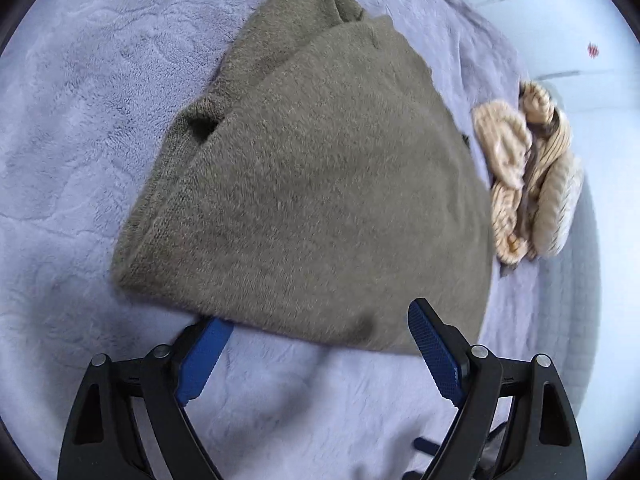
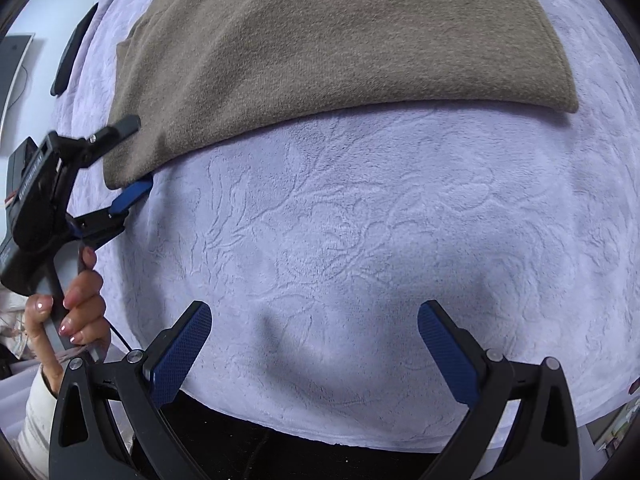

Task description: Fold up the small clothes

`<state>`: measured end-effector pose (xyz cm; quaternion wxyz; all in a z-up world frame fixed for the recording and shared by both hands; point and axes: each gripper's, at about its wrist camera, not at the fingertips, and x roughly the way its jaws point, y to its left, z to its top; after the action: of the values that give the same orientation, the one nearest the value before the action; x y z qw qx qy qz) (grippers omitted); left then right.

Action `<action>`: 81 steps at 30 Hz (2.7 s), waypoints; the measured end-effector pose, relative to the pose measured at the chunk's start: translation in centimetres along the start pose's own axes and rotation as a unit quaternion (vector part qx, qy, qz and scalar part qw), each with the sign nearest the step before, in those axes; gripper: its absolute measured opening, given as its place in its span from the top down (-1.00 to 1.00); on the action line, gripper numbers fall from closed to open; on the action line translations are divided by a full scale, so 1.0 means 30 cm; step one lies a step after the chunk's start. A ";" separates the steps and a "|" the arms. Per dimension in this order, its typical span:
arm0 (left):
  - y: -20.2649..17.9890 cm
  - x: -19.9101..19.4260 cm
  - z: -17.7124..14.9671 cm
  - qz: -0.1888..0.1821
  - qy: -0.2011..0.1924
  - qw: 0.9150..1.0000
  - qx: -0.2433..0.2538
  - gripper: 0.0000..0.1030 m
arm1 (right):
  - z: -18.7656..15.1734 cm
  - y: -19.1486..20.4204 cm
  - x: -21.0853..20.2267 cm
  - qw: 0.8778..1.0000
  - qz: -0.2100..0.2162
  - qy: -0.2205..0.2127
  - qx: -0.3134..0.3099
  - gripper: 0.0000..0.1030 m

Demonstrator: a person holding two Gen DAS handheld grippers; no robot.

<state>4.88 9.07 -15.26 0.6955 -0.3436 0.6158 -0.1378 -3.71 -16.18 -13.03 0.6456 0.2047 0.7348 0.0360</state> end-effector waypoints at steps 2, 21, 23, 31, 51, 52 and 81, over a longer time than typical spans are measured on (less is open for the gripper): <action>0.015 -0.003 0.019 -0.024 -0.014 0.999 -0.021 -0.71 | 0.004 0.015 0.009 1.000 0.001 0.004 -0.004 -1.00; -0.095 0.010 0.125 0.092 -0.076 0.993 0.016 -0.01 | 0.180 0.095 -0.192 0.996 -0.011 -0.062 -0.062 -1.00; -0.095 0.008 0.128 0.110 -0.079 0.990 0.038 0.45 | 0.233 0.121 -0.239 0.994 -0.011 -0.077 -0.076 -1.00; -0.222 0.015 0.032 0.204 -0.114 0.946 0.227 0.56 | 0.438 0.257 -0.295 0.990 0.000 -0.070 -0.124 -1.00; -0.109 -0.031 0.096 0.071 -0.078 0.985 0.138 0.55 | 0.847 0.850 0.119 0.973 -0.026 0.088 -0.211 -1.00; -0.087 -0.030 0.118 0.049 -0.070 0.990 0.109 0.55 | 0.836 0.827 0.119 0.974 -0.026 0.085 -0.208 -1.00; -0.149 0.011 0.173 0.061 -0.072 0.991 0.090 0.66 | 0.487 0.081 0.049 0.997 0.016 -0.069 -0.025 0.43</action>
<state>10.92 7.22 -12.60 0.7731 -0.2499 0.5694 -0.1250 10.86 -16.53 -16.02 0.6992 0.2019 0.6840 0.0508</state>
